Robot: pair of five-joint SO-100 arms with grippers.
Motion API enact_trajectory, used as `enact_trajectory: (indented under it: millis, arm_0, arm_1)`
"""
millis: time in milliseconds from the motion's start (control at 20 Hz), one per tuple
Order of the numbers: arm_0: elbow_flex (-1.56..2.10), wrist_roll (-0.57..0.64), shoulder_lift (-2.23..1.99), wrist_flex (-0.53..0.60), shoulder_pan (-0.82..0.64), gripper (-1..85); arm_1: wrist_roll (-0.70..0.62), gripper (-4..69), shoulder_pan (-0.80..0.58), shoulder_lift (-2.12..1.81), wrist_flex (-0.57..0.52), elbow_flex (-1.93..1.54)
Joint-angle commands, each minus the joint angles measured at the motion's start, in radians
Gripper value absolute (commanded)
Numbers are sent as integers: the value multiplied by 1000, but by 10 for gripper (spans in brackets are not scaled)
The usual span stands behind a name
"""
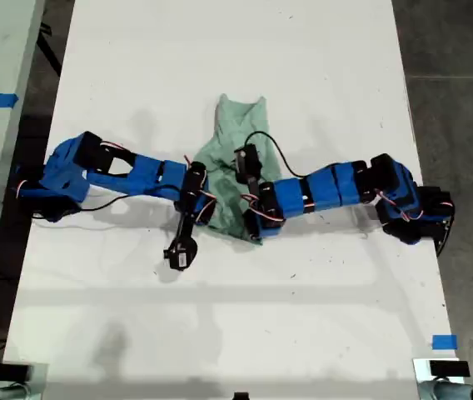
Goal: Fold tshirt
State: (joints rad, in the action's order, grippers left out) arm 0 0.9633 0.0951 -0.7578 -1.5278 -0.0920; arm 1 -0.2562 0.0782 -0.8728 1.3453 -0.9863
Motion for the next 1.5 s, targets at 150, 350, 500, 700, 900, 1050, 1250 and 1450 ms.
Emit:
enact_trajectory:
  millis: [150, 350, 500, 700, 900, 1050, 1250, 1450]
  arm_0:
    - [-23, -61, -132, -17, 78, 0]
    - [-28, -103, -264, 5, 140, 0]
    - [-31, -132, -362, 34, 172, 0]
    - [-29, -144, -433, 54, 143, 0]
    - [-21, -69, -479, 14, -14, 1]
    - [-8, 23, -505, 9, -167, 1]
    - [2, 112, -466, 34, -314, 1]
    - [2, 140, -446, 40, -393, 12]
  arm_1:
    - [-37, -15, 41, -95, 80, 66]
    - [-40, -15, 83, -213, 141, 77]
    - [-41, -14, 114, -249, 215, 186]
    - [-95, -14, 44, -282, 238, 204]
    - [-250, -14, -160, -310, 235, 196]
    - [-387, -14, -313, -314, 192, 206]
    - [-506, -15, -451, -278, 100, 206]
    - [-528, 163, -512, -252, 54, 206]
